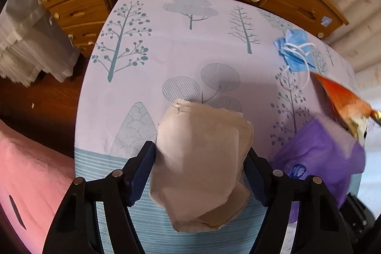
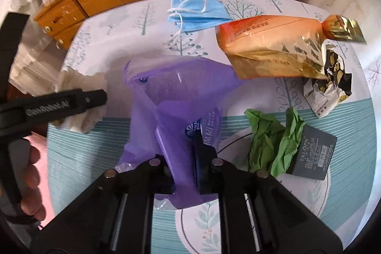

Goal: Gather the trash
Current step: 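Grasp the beige crumpled paper with the left gripper while the right grasps the purple bag, then carry both items over the trash bin and open both grippers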

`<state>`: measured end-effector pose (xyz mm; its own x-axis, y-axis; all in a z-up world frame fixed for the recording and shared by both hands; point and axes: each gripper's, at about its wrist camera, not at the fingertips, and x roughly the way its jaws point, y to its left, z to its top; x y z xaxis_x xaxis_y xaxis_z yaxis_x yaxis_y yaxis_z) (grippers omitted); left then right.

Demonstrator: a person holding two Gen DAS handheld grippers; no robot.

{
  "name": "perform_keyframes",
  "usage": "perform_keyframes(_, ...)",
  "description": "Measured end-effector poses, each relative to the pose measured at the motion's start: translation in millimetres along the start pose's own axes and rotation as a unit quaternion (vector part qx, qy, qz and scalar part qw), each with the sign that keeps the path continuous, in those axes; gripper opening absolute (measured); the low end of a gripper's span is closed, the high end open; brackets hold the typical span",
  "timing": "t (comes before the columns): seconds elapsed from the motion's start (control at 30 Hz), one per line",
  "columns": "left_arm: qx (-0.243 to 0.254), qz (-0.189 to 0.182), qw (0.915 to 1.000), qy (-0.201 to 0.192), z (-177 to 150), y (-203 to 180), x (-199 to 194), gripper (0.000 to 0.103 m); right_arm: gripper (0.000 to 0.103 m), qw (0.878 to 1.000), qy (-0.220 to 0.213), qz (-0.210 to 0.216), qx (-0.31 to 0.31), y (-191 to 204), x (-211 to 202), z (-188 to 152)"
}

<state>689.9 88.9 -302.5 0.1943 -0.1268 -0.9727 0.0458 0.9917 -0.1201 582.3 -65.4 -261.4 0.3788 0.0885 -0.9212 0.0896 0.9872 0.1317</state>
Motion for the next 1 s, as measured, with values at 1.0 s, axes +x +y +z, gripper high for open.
perform_keyframes(1.0,-0.010,-0.038,0.9924,-0.116,-389,-93,-277,0.072,0.006,0.985,-0.107,0.129,-0.044,-99,-304,-277)
